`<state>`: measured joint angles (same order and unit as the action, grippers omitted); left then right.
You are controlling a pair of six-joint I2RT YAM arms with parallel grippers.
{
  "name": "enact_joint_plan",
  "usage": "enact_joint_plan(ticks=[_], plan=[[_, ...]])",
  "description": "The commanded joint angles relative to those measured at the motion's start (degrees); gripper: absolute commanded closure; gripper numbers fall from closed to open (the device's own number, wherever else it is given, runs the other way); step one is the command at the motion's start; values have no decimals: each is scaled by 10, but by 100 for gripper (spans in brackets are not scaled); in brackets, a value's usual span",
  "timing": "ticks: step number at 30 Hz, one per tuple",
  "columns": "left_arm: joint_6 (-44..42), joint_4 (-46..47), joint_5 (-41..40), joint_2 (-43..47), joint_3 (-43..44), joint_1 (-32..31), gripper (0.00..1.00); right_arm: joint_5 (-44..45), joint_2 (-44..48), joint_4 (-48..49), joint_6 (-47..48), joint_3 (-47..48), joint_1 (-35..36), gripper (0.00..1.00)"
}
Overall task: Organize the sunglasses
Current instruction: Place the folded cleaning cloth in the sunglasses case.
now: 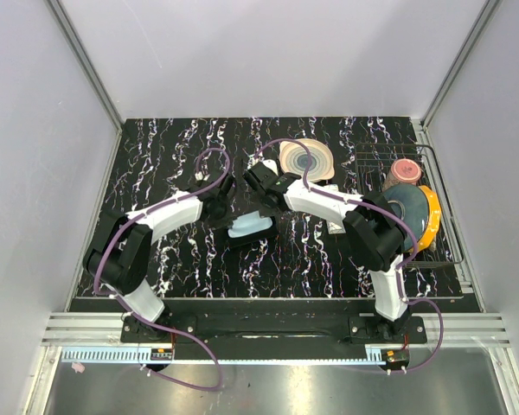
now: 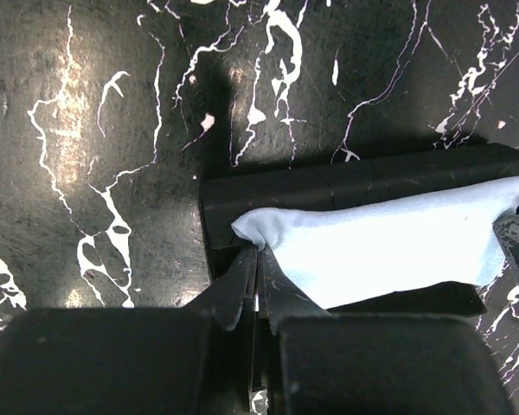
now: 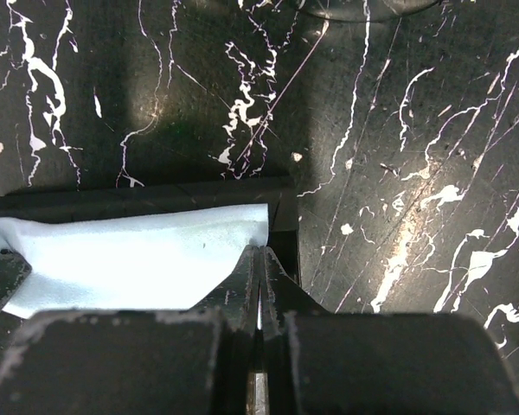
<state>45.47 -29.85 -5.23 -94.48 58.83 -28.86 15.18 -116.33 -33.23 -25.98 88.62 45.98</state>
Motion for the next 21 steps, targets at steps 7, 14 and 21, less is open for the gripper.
enact_joint_plan(ticks=[7, 14, 21], plan=[[25, 3, -39, 9, -21, -9, 100, 1, -3, 30, -4, -7, -6, 100], [30, -3, -47, -11, -16, -8, 100, 0, -5, 29, -9, -16, -5, 100], [25, -3, -56, -21, -6, -8, 100, 6, -17, 36, -6, -16, -8, 100]])
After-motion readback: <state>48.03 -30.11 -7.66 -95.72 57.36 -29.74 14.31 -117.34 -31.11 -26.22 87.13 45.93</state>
